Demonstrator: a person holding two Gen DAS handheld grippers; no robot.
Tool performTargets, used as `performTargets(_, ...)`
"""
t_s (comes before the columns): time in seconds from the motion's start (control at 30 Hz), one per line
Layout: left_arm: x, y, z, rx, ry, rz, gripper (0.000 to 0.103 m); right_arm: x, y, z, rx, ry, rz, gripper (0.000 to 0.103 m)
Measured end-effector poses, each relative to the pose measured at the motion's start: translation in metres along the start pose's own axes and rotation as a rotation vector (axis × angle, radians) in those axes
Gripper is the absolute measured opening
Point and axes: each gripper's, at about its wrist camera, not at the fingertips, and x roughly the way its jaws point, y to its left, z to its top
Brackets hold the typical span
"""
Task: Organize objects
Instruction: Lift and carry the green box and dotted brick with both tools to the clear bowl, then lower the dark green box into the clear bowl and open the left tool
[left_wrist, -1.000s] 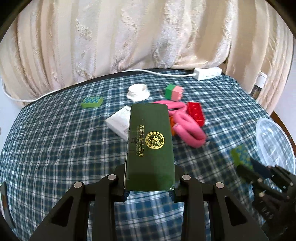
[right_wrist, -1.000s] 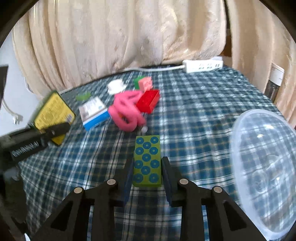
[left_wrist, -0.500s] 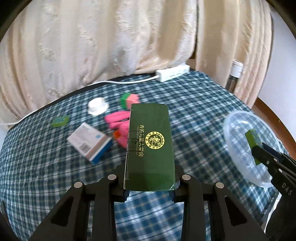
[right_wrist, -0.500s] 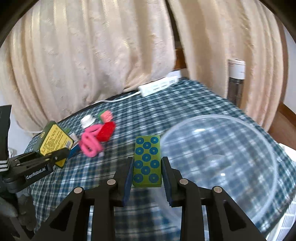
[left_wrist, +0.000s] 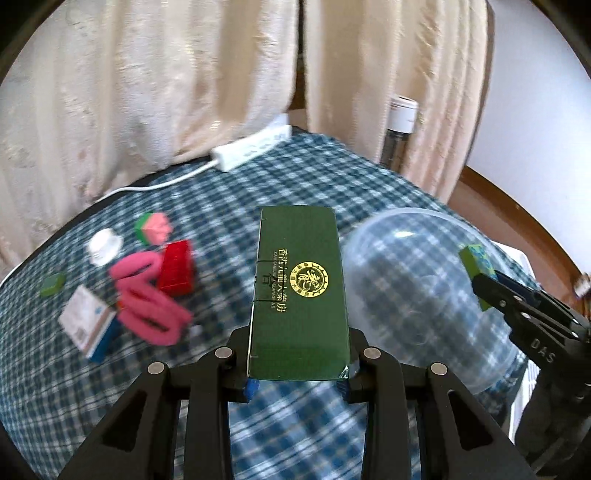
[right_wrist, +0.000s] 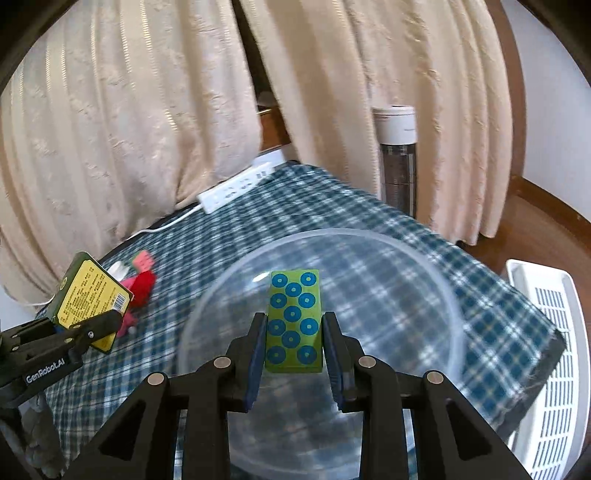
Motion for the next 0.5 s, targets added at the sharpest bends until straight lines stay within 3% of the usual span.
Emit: performTargets(0.5, 0.036, -0.059, 0.017, 0.072, 0.055, -0.182, 0.034, 0.011, -0.040, 0.005, 0.056, 0.015, -0.063, 0.031)
